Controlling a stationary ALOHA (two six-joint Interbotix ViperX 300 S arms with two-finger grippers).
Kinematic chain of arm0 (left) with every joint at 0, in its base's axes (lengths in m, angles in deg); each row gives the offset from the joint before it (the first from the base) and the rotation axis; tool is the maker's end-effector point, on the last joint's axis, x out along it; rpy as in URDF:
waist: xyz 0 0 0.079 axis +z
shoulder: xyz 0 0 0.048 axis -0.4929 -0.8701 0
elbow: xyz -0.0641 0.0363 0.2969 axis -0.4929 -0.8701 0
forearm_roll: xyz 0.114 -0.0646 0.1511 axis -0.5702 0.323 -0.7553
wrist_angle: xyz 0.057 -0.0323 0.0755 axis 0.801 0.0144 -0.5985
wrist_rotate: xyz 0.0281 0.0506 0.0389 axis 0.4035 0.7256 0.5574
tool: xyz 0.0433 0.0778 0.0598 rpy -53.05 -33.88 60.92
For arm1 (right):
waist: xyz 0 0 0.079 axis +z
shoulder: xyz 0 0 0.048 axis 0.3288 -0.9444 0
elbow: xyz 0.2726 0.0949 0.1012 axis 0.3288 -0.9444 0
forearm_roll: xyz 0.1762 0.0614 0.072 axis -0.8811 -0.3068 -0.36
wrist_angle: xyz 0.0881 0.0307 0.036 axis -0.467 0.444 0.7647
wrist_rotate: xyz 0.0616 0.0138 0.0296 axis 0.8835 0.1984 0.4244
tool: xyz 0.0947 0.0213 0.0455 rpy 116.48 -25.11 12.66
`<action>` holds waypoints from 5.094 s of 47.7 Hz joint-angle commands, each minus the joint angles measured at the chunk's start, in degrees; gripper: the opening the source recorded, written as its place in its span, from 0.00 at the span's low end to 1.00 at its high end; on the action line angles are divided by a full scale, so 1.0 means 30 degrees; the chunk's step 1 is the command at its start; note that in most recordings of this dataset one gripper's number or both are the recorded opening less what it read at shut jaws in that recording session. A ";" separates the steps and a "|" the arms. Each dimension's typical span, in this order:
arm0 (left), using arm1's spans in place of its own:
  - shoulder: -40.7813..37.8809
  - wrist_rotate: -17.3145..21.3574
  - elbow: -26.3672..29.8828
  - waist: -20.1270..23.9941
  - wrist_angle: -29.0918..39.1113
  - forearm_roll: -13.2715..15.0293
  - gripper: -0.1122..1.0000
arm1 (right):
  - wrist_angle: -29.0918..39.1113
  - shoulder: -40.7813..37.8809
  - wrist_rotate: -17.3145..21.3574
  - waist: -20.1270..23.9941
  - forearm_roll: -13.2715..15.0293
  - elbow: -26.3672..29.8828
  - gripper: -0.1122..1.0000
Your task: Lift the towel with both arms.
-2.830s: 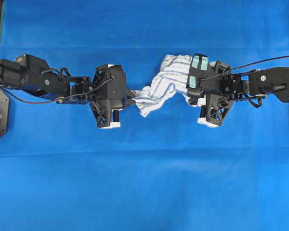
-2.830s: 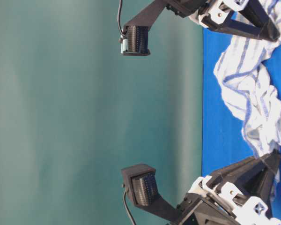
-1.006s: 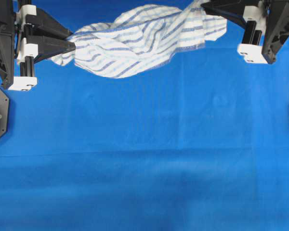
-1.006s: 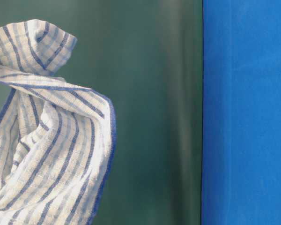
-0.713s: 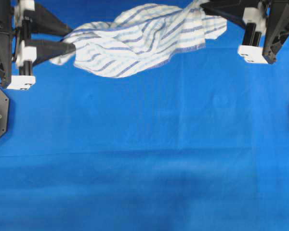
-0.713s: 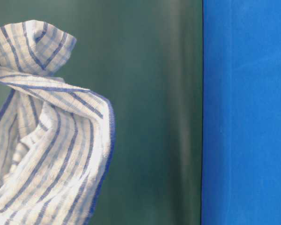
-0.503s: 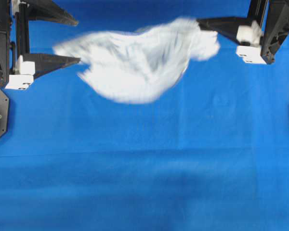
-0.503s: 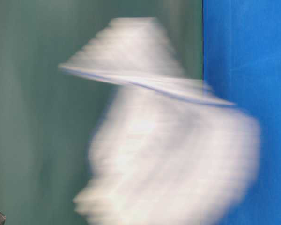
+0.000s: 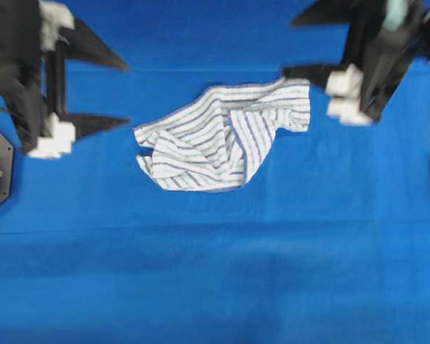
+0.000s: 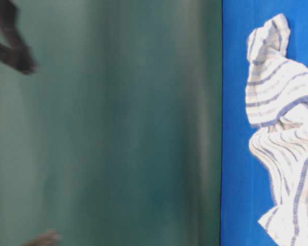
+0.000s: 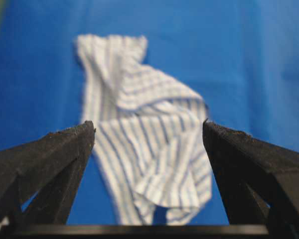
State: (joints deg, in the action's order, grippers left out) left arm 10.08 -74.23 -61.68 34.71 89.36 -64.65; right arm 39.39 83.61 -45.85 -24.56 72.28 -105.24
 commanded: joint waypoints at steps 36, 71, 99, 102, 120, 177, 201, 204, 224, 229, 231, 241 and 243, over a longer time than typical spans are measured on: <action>-0.8584 -0.0645 -0.5303 -0.2959 -1.0195 0.0088 0.93 | -0.8438 -0.6797 0.3662 0.1582 -0.0059 -0.6006 0.70; -1.3330 -0.0908 -0.5098 -0.2637 -1.3213 0.0293 0.91 | -1.1309 -1.0488 0.3662 0.0967 -0.0029 -0.5713 0.70; -1.2510 -0.0879 -0.5156 -0.2285 -1.1689 0.0234 0.15 | -1.1484 -1.0605 0.3691 -0.0234 -0.0059 -0.5332 0.12; -1.1924 -0.0879 -0.5039 -0.2256 -1.1162 0.0264 0.15 | -1.1104 -0.9961 0.3721 -0.0176 -0.0059 -0.5332 0.12; -0.5508 -0.0908 -0.3164 -0.1260 -0.5449 0.0234 0.15 | -0.6475 -0.4043 0.3516 -0.0088 0.0000 -0.4600 0.12; 0.0000 -0.0732 0.5303 0.1289 0.1172 0.0117 0.15 | 0.1846 0.0439 0.0498 -0.0117 0.1699 0.4922 0.12; 0.0293 -0.0645 0.5098 0.1055 0.0732 0.0117 0.60 | 0.1875 0.0469 0.0557 -0.0117 0.1875 0.4922 0.71; 0.0293 -0.0645 0.5039 0.1055 0.0645 0.0117 0.76 | 0.1875 0.0469 0.0615 -0.0117 0.1875 0.4922 0.69; -0.0029 -0.0527 0.2256 0.1055 -0.1670 0.0117 0.88 | 0.1025 0.0615 0.0908 -0.0205 0.1875 0.2432 0.67; -0.0264 -0.0527 0.0732 0.1055 -0.3809 0.0117 0.88 | -0.0439 0.0791 0.1113 -0.0293 0.1875 0.0791 0.67; -0.0352 -0.0498 0.0176 0.1055 -0.4629 0.0117 0.88 | -0.1025 0.0850 0.1289 -0.0381 0.1875 0.0234 0.67; -0.0762 -0.0439 -0.2285 0.1113 -0.7764 0.0117 0.88 | -0.4365 0.0967 0.1934 -0.0791 0.1875 -0.2578 0.67; -0.0850 -0.0410 -0.2637 0.1113 -0.8145 0.0146 0.88 | -0.5098 0.0937 0.1963 -0.0850 0.1816 -0.3164 0.67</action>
State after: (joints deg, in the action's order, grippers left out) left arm 7.71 -75.63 -68.80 38.05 67.39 -64.21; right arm 27.79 85.81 -40.13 -26.76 77.73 -112.98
